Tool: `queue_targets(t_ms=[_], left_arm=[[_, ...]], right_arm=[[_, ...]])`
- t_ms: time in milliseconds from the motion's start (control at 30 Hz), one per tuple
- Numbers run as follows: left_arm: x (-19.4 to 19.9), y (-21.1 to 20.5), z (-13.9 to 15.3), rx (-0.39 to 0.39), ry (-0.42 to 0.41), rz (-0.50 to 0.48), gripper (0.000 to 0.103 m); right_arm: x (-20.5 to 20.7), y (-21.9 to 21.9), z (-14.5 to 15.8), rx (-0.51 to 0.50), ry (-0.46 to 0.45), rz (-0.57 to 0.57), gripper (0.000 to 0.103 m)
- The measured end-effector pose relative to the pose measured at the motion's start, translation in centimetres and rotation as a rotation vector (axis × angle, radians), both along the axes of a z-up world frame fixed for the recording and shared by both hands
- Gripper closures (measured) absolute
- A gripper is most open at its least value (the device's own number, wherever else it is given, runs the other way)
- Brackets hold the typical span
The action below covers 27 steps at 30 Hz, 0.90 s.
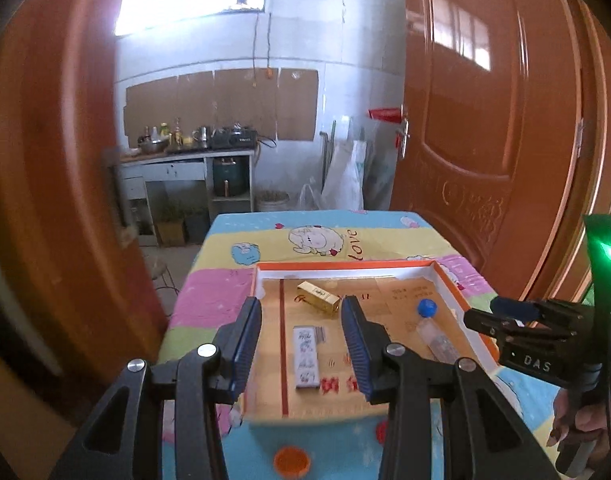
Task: Organize rigid objects
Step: 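Withdraw both open tools from the tray toward the remaining caps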
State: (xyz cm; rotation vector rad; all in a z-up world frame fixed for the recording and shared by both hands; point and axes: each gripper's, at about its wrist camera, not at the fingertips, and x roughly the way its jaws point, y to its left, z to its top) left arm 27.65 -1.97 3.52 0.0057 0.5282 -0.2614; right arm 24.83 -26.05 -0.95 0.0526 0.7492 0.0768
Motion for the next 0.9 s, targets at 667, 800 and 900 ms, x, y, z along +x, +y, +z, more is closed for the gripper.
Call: queue_targets(t_ms=[667, 800, 900], left_arm=[[-12.8, 3.4, -2.4, -0.027, -0.005, -0.004, 0.061], [-14.7, 2.9, -3.8, -0.037, 0.017, -0.035, 0.061], [-15.7, 2.0, -5.1, -0.036, 0.046, -0.068, 0.061]], right_arm=[[-15.6, 3.0, 0.9, 0.021, -0.086, -0.012, 0.055], [-18.3, 3.3, 0.6, 0.014, -0.106, -0.022, 0.055], [-20.0, 3.8, -0.2, -0.006, -0.114, -0.022, 0.055]])
